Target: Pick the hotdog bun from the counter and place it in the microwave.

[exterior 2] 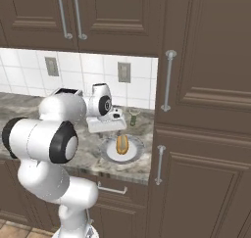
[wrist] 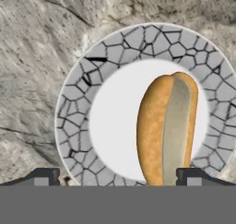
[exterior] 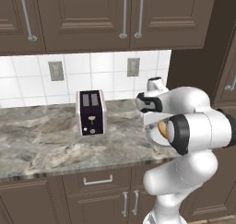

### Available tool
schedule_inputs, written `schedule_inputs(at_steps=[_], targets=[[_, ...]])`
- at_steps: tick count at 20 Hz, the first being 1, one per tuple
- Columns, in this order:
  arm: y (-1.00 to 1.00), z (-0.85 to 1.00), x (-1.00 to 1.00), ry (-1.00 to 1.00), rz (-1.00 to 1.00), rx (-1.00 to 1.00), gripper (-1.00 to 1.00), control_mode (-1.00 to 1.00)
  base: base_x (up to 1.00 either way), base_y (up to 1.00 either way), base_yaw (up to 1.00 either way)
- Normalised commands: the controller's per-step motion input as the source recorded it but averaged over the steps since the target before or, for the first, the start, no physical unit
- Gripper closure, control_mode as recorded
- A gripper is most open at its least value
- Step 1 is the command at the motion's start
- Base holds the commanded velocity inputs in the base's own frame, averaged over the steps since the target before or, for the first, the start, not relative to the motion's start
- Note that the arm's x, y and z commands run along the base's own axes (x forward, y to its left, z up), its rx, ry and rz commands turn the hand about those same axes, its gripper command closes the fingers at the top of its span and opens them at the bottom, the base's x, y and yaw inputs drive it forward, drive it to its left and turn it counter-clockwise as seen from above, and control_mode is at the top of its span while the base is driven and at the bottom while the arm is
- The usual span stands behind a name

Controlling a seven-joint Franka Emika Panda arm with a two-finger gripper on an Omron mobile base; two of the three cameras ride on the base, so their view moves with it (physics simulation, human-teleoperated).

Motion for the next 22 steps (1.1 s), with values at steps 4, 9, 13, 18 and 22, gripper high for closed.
schedule_inputs(at_steps=[4, 9, 13, 18, 22], targets=[[-0.1, -0.35, 0.31, 0.0, 0.0, 0.0, -1.0, -1.0, 0.0, 0.0, 0.0], [-0.29, -0.21, 0.24, 0.0, 0.0, 0.0, -1.0, -1.0, 0.0, 0.0, 0.0], [-0.34, -0.11, 0.05, -0.01, 0.0, 0.0, -1.0, -1.0, 0.0, 0.0, 0.0], [-0.16, -0.37, 0.14, 0.0, 0.0, 0.0, -1.0, -1.0, 0.0, 0.0, 0.0], [-0.09, -0.46, 0.1, 0.0, 0.0, 0.01, -1.0, -1.0, 0.0, 0.0, 0.0]])
